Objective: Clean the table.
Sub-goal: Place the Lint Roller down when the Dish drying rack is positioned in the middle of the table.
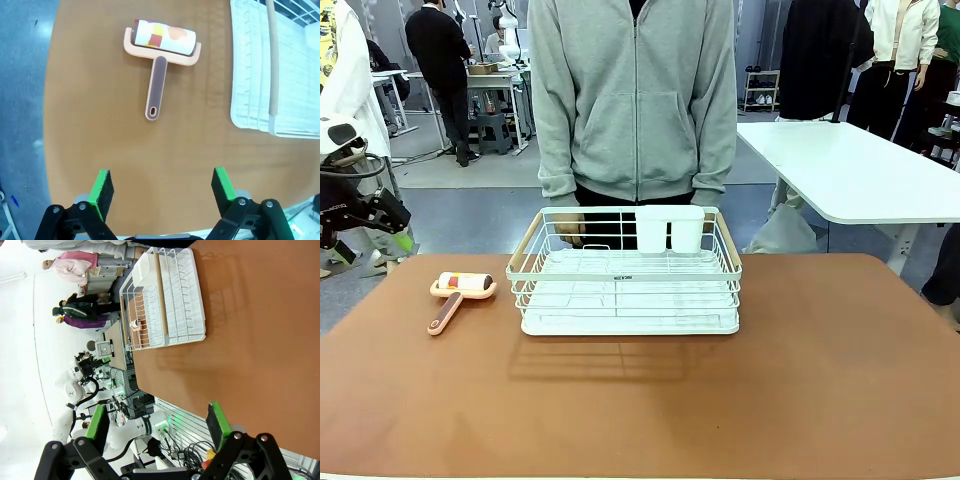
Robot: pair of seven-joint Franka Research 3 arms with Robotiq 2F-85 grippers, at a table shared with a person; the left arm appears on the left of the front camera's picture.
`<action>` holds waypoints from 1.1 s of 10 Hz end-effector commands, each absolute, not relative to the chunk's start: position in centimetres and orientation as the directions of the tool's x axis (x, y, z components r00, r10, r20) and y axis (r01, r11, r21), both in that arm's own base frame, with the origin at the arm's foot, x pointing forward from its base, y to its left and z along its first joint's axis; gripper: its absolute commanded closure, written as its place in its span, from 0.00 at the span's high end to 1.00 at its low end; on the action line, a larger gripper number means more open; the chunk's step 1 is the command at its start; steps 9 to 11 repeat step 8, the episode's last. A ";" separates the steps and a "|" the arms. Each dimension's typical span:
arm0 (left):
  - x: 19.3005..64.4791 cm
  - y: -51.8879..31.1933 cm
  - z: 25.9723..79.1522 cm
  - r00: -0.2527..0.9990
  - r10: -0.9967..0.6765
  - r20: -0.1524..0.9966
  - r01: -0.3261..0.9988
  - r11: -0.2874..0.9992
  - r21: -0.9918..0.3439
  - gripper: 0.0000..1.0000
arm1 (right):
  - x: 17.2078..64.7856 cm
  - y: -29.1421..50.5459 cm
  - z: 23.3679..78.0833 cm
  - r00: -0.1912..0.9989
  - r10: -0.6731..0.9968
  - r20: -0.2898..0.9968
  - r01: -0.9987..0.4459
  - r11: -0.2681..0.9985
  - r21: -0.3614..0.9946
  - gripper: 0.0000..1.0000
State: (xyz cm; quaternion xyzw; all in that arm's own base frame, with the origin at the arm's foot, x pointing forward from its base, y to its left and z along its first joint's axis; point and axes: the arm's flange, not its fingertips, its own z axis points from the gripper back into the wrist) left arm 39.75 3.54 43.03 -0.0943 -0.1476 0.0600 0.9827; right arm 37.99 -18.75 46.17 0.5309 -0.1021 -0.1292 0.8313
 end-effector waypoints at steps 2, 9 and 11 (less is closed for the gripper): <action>39.8 3.5 43.2 0.946 0.156 0.284 -0.103 0.975 -0.195 1.00 | 37.8 -18.8 46.4 0.948 -0.315 0.041 0.094 0.401 0.911 1.00; 39.8 3.5 43.2 0.946 0.156 0.284 -0.103 0.975 -0.195 1.00 | 37.8 -18.8 46.4 0.948 -0.315 0.041 0.094 0.401 0.911 1.00; 39.8 3.5 43.2 0.946 0.156 0.284 -0.103 0.975 -0.195 1.00 | 37.8 -18.8 46.4 0.948 -0.315 0.041 0.094 0.401 0.911 1.00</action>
